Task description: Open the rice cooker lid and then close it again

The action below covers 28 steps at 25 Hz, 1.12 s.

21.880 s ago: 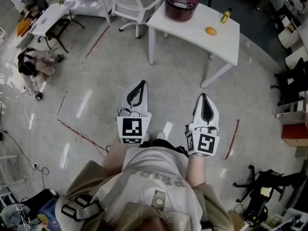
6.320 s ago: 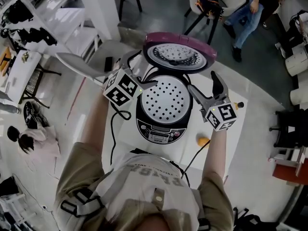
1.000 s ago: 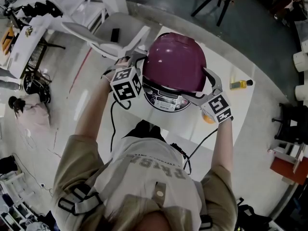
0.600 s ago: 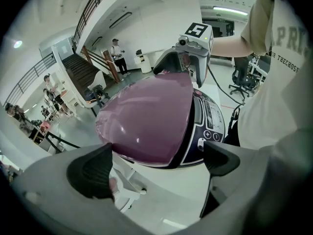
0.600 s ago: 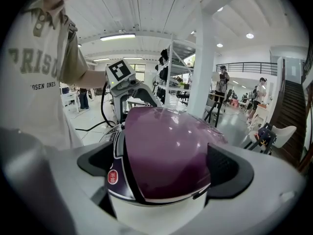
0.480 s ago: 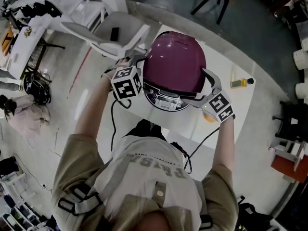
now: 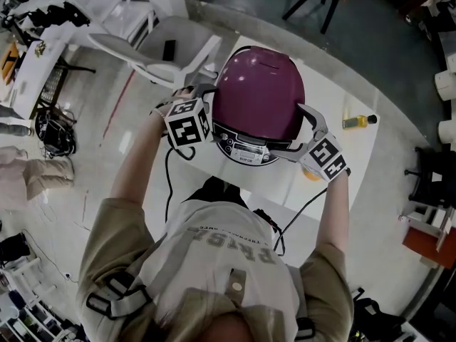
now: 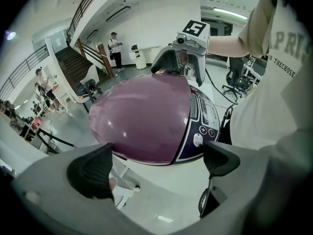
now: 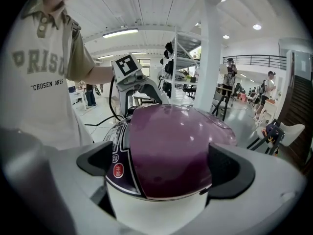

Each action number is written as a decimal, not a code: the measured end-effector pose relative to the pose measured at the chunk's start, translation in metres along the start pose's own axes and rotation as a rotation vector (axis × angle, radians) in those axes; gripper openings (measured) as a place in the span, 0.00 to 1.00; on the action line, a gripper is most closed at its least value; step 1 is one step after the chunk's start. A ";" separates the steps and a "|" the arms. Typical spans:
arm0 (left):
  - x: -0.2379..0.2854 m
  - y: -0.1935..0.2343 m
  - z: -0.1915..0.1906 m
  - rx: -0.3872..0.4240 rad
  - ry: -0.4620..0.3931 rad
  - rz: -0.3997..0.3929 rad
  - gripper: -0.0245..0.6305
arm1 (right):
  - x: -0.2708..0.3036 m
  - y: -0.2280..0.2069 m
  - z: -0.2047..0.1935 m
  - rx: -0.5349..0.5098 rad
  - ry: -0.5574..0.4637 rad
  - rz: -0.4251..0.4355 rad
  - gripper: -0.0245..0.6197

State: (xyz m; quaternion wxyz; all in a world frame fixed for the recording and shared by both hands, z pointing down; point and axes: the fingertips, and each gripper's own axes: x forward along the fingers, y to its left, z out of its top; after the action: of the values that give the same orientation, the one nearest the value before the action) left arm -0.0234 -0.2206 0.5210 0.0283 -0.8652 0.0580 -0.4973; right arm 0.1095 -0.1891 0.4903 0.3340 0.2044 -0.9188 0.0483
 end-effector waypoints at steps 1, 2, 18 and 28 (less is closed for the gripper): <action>0.000 0.000 0.000 -0.001 0.001 -0.005 0.94 | 0.001 0.000 0.000 0.002 0.000 0.003 0.94; 0.001 0.000 -0.001 -0.003 0.002 -0.010 0.94 | 0.001 0.001 0.000 0.003 -0.001 0.007 0.94; 0.004 -0.004 -0.008 0.024 0.040 -0.089 0.94 | 0.004 0.004 -0.008 0.011 0.030 0.054 0.94; 0.004 -0.004 -0.012 0.059 0.074 -0.092 0.94 | 0.004 0.008 -0.005 -0.022 0.037 0.080 0.94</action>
State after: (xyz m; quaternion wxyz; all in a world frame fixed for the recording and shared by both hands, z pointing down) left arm -0.0309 -0.2171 0.5311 0.0289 -0.8468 0.0042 -0.5311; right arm 0.1062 -0.1825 0.4974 0.3511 0.1627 -0.9204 0.0552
